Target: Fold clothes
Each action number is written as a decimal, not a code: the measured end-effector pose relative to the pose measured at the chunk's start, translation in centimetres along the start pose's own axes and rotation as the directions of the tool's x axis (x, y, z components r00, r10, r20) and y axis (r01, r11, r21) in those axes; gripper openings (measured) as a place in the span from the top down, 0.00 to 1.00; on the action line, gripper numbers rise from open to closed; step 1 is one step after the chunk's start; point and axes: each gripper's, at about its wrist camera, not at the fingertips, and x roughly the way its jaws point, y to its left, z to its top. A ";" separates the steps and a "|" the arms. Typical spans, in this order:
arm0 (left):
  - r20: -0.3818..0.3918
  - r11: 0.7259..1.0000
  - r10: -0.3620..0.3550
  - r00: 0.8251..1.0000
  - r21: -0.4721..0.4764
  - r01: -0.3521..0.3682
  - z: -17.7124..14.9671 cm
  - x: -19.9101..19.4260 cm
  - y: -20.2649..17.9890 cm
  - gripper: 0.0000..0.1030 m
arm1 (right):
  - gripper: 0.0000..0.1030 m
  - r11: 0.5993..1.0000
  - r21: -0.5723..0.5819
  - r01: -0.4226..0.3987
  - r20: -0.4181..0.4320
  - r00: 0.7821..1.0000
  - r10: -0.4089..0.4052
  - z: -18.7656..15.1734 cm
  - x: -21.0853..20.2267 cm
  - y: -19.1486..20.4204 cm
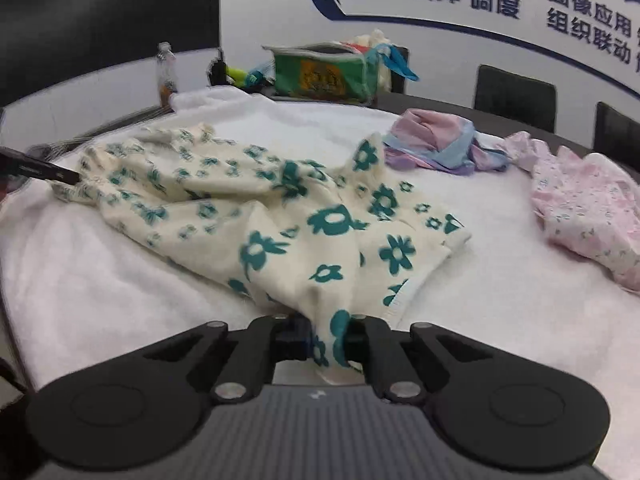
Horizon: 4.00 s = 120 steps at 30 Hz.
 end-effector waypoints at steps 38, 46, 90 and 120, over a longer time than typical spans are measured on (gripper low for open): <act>0.041 0.985 -0.135 0.990 0.118 0.129 -1.6 -0.8 -5.9 0.57 | 0.70 1.000 -0.007 0.012 0.079 0.997 -0.011 2.1 -0.6 7.3; 0.005 0.987 -0.113 0.994 0.115 0.112 -2.0 0.7 -5.3 0.55 | 0.47 0.908 0.127 0.400 -0.047 0.916 -0.398 -0.3 -3.7 2.7; -0.004 0.773 -0.240 0.971 0.604 0.193 -4.1 -1.9 -4.9 0.28 | 0.35 0.965 -0.217 0.150 -0.030 0.987 -0.160 -1.1 -5.4 5.4; -0.164 0.740 -0.403 0.900 0.520 0.426 -3.3 -4.7 -3.0 0.83 | 0.93 0.974 -0.225 -0.011 -0.177 0.984 -0.030 -1.0 -7.0 3.5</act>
